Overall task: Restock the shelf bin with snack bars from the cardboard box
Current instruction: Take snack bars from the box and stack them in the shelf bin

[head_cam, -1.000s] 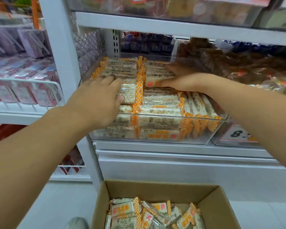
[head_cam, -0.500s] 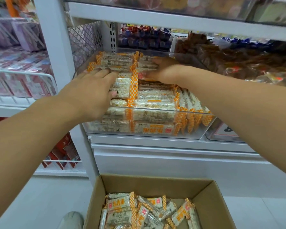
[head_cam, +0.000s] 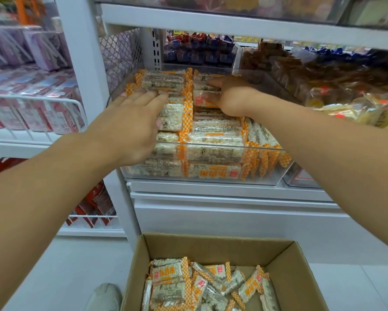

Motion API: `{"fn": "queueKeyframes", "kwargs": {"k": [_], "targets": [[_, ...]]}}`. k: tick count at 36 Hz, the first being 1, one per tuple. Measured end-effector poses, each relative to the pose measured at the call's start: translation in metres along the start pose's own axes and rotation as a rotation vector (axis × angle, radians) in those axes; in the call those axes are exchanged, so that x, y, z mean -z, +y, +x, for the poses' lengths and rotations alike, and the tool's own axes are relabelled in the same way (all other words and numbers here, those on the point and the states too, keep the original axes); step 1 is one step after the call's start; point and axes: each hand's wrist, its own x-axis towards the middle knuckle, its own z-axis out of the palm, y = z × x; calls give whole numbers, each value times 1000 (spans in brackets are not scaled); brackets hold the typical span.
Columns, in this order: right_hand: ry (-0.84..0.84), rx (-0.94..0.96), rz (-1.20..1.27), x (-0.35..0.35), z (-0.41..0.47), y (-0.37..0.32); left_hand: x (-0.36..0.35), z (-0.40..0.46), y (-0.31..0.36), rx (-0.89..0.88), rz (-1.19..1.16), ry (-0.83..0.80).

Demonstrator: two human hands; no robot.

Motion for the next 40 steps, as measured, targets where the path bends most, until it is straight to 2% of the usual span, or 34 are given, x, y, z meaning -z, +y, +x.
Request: {"fn": "queueKeyframes", "kwargs": {"k": [3, 5, 8, 11, 13, 15, 17, 18, 19, 21, 23, 25, 27, 29, 32, 35, 37, 40], "targets": [[24, 7, 39, 7, -10, 1, 1, 0, 2, -11, -8, 5], [113, -12, 124, 10, -21, 3, 4, 0, 6, -20, -17, 31], [466, -35, 259, 10, -47, 6, 11, -1, 17, -61, -9, 119], [855, 65, 391, 1, -101, 5, 16, -7, 38, -81, -15, 268], [1026, 104, 507, -18, -146, 4, 19, -15, 54, -132, -71, 372], [1077, 48, 605, -52, -180, 5, 12, -26, 71, -191, -141, 376], [987, -83, 680, -97, -203, 3, -9, -42, 87, -233, -154, 254], [901, -130, 706, -120, -212, 1, -26, -51, 93, -245, -137, 130], [789, -162, 733, -142, -222, -3, -44, -62, 99, -250, -113, -44], [510, -185, 766, -181, -244, -8, -86, -91, 108, -241, -16, -502], [196, -170, 686, -220, -269, -4, -124, -125, 112, -217, 90, -927], [-150, -180, 608, -259, -296, 8, -156, -162, 113, -90, 142, -1167], [-464, -282, 544, -287, -321, 20, -186, -193, 114, 48, 122, -1203], [-649, -416, 450, -307, -343, 32, -209, -218, 120, 172, 6, -1159], [-679, -594, 425, -329, -359, 46, -236, -243, 128, 387, -186, -1138], [-713, -667, 408, -344, -355, 55, -260, -253, 134, 623, -359, -1093], [-747, -656, 407, -352, -347, 55, -269, -252, 144, 744, -471, -1024], [-705, -581, 256, -365, -338, 53, -282, -243, 163, 852, -645, -955]]}}
